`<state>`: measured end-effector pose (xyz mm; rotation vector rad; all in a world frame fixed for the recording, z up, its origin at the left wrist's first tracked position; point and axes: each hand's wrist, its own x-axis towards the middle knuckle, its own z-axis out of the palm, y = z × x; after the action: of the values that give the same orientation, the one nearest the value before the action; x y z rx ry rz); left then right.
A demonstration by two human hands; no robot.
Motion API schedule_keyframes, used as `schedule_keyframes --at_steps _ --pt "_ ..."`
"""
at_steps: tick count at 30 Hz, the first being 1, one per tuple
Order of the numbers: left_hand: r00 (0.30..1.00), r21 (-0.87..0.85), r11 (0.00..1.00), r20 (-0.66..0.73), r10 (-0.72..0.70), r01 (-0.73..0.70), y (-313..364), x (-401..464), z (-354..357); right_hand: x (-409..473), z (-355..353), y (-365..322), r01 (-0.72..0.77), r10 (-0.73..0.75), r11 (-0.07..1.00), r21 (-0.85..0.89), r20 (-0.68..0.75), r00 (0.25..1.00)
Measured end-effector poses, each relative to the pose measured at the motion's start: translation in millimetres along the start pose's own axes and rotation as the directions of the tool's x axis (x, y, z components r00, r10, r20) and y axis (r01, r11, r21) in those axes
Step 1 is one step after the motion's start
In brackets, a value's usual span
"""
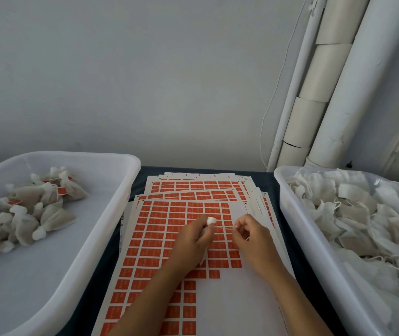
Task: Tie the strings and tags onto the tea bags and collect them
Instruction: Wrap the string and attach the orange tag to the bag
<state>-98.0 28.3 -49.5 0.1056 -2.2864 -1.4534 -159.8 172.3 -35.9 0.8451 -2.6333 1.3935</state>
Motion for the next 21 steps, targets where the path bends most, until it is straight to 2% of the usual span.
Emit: schedule_keyframes --at_steps 3,6,10,18,21 --pt "1.000 0.015 1.000 0.020 -0.013 0.013 -4 -1 -1 -7 -4 3 0.007 0.009 0.995 -0.095 0.168 0.986" --pt "0.999 -0.013 1.000 0.030 -0.026 0.026 -5 -1 -1 -17 -13 1 0.090 -0.032 0.966 -0.242 0.235 0.971" --pt "0.999 -0.032 0.999 0.013 -0.043 0.043 -6 -1 -1 -33 -30 0 0.257 -0.125 0.857 -0.447 0.304 0.944" --pt "0.998 -0.034 0.998 0.017 -0.061 0.062 -5 -2 1 -39 -32 -1 0.457 -0.203 0.673 -0.582 0.448 0.871" --pt "0.998 -0.037 0.997 0.009 -0.064 0.064 -6 -2 0 -35 -28 0 0.498 -0.230 0.636 -0.590 0.471 0.852"
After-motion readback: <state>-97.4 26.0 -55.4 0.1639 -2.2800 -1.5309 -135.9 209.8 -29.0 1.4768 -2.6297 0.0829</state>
